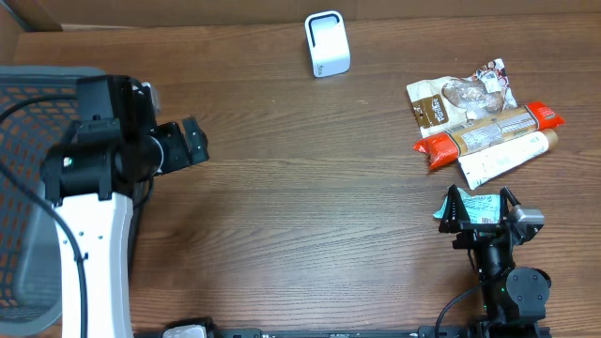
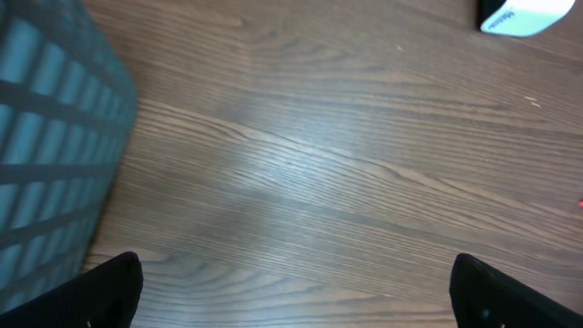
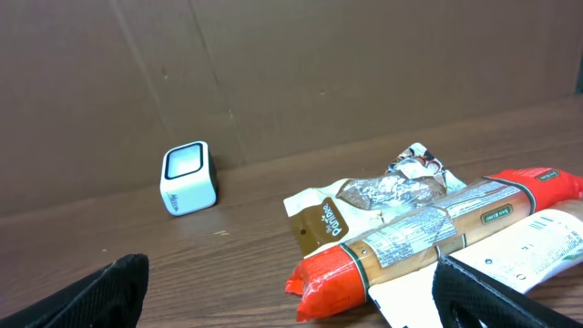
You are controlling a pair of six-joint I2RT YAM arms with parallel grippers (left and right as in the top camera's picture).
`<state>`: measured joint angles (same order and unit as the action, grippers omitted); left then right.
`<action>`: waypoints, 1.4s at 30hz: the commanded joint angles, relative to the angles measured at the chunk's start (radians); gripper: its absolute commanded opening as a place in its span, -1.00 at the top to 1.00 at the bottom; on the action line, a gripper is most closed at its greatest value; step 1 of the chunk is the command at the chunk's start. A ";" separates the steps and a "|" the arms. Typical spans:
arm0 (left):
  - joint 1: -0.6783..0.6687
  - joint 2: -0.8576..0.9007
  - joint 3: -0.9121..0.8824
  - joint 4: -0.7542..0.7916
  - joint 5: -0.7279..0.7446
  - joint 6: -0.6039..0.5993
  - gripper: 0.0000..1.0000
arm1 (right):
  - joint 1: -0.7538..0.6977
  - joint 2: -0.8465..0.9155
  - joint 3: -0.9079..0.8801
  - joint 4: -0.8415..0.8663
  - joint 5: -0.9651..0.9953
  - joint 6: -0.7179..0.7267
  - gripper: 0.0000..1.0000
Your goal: Scan the item barcode
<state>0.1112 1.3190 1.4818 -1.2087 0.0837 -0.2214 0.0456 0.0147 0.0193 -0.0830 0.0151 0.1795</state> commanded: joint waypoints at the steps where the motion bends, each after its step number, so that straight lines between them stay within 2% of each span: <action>1: -0.003 -0.111 -0.007 0.002 -0.099 0.050 -1.00 | -0.003 -0.012 -0.011 0.003 0.010 0.002 -1.00; 3: -0.008 -0.172 -0.057 0.023 -0.100 0.050 -0.99 | -0.003 -0.012 -0.011 0.003 0.010 0.002 -1.00; 5: -0.017 -0.252 -0.157 0.130 -0.068 0.052 -0.99 | -0.003 -0.012 -0.011 0.003 0.010 0.002 -1.00; 11: -0.025 -0.572 -0.608 0.715 0.183 0.280 -0.99 | -0.003 -0.012 -0.011 0.003 0.010 0.002 -1.00; 15: -0.026 -0.772 -0.859 0.972 0.163 0.290 -0.99 | -0.003 -0.012 -0.011 0.003 0.010 0.002 -1.00; 20: -0.028 -0.982 -1.111 1.145 0.092 0.297 -0.99 | -0.003 -0.012 -0.011 0.003 0.010 0.002 -1.00; 30: -0.060 -1.258 -1.399 1.187 0.040 0.425 -0.99 | -0.003 -0.012 -0.011 0.003 0.010 0.002 -1.00; 35: -0.060 -1.316 -1.476 1.182 0.040 0.427 -0.99 | -0.003 -0.012 -0.011 0.003 0.010 0.002 -1.00; 37: -0.060 -1.316 -1.477 1.139 0.043 0.423 -0.99 | -0.003 -0.012 -0.011 0.003 0.010 0.002 -1.00; 42: -0.059 -1.316 -1.477 1.142 0.040 0.424 -0.99 | -0.003 -0.012 -0.011 0.003 0.010 0.002 -1.00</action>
<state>0.0586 0.0158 0.0109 -0.0662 0.1349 0.1844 0.0456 0.0147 0.0185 -0.0834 0.0154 0.1802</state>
